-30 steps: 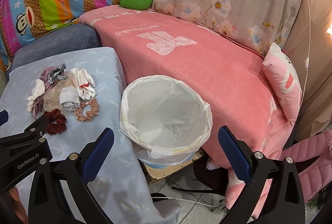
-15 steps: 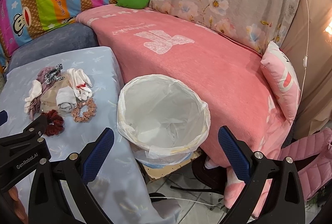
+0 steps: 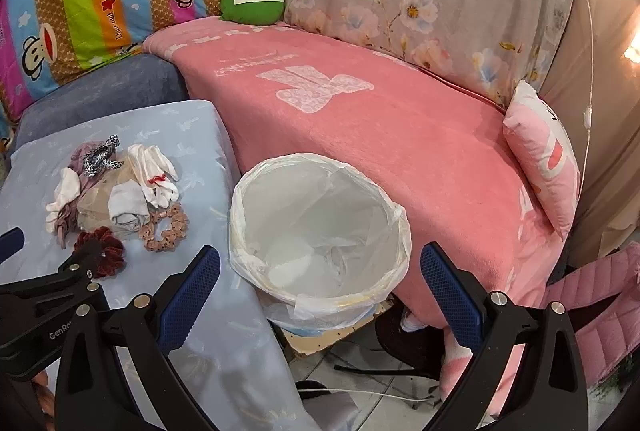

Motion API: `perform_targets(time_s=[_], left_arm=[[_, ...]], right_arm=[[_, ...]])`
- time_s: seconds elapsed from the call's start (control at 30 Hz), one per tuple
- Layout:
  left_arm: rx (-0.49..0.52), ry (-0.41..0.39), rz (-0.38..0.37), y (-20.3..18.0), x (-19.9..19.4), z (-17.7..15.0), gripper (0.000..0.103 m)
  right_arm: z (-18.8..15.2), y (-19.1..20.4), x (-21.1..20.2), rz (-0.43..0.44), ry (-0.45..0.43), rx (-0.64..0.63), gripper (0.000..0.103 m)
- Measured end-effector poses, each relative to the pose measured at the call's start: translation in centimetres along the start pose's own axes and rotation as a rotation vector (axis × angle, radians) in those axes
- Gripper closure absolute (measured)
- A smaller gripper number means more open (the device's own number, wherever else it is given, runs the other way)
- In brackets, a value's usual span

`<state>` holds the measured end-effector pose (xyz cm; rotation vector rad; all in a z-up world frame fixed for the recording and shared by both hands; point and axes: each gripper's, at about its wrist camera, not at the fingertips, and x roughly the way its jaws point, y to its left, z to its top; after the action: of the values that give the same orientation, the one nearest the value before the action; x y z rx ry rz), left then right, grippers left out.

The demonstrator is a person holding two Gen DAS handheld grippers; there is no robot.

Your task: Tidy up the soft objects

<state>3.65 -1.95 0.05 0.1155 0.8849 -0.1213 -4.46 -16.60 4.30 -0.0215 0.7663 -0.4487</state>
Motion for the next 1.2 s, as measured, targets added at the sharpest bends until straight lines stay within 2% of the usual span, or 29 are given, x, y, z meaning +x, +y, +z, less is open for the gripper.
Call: perform_targets(time_s=[0.2,0.47,0.67,0.93,1.07,1.2], left_arm=[[-0.009,-0.001,0.013,1.9,1.8,-0.3,0.007],[-0.064,0.075,0.037,5.5,6.1,-1.2,0.007],[-0.15,0.121,-0.001,8.2,8.9,-1.4,0.007],[-0.196,0.189,-0.028,8.5,11.7,-1.8,0.007],[-0.213,0.215,-0.026,8.3,12.2,-2.0,0.016],[-0.226,0.219,-0.059,7.9,11.8,-2.5,0.031]], right_arm=[[0.4,0.8,0.8,0.02,-0.012,0.026,0.006],[0.8,3.4,3.2,0.105,-0.003,0.048,0.006],[0.8,6.0,6.4,0.157,0.035,0.053,0.006],[0.4,10.1,10.9,0.197,0.088,0.008,0.007],[0.3,12.0,12.9,0.218,0.122,-0.005,0.012],[-0.2,13.4,14.8,0.247,0.177,-0.016,0.028]])
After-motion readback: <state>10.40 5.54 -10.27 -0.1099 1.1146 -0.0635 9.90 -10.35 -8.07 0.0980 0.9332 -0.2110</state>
